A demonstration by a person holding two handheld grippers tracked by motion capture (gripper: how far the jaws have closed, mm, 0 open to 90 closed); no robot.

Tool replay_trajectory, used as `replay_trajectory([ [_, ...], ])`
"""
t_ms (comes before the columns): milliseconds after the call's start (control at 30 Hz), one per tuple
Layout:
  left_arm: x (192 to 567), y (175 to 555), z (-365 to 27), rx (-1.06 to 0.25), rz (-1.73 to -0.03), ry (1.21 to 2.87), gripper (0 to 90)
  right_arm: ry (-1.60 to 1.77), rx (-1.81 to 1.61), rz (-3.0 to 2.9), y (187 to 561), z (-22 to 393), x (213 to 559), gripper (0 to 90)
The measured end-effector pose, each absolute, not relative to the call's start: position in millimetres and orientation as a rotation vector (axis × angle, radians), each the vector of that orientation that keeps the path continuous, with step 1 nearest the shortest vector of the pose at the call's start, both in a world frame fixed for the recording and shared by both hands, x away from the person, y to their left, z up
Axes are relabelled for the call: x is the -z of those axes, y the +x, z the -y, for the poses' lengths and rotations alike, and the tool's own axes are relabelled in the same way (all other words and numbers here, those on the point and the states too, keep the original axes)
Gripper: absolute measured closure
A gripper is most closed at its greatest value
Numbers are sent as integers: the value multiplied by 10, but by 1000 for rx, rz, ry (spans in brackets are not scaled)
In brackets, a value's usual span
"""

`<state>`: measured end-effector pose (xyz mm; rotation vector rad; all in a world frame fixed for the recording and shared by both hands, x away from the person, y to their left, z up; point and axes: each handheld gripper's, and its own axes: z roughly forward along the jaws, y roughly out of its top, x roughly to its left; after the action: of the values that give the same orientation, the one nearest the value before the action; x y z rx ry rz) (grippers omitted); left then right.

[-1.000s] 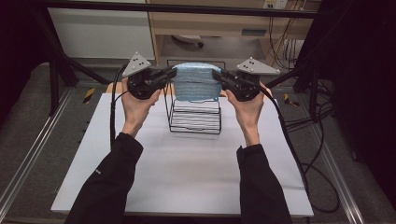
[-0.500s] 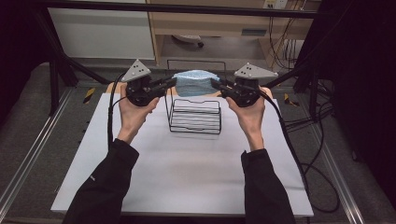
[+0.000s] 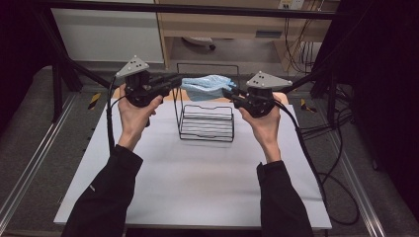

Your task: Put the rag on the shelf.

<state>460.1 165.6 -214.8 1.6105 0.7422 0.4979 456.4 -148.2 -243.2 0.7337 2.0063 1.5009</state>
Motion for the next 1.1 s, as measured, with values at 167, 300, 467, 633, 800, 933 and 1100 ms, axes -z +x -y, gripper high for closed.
replay_trajectory([
  [167,2061,4693,-1571,-513,-767,1658,821,717,-1490,-2012,4554,1480,2439,777],
  [300,2059,4755,-1505,-495,-780,1691,890,712,-1495,-2015,4554,1490,2457,770],
  [467,2142,4753,-1438,-462,-770,1747,897,711,-1506,-2019,4550,1510,2488,756],
  [633,2242,4725,-1418,-439,-751,1782,897,710,-1512,-2023,4543,1513,2504,717],
  [800,2297,4721,-1414,-441,-744,1801,897,703,-1512,-2027,4525,1506,2510,653],
  [933,2324,4713,-1402,-454,-743,1808,897,711,-1551,-2001,4488,1508,2485,524],
  [1100,2351,4709,-1376,-476,-737,1824,897,713,-1589,-1978,4444,1517,2416,464],
])
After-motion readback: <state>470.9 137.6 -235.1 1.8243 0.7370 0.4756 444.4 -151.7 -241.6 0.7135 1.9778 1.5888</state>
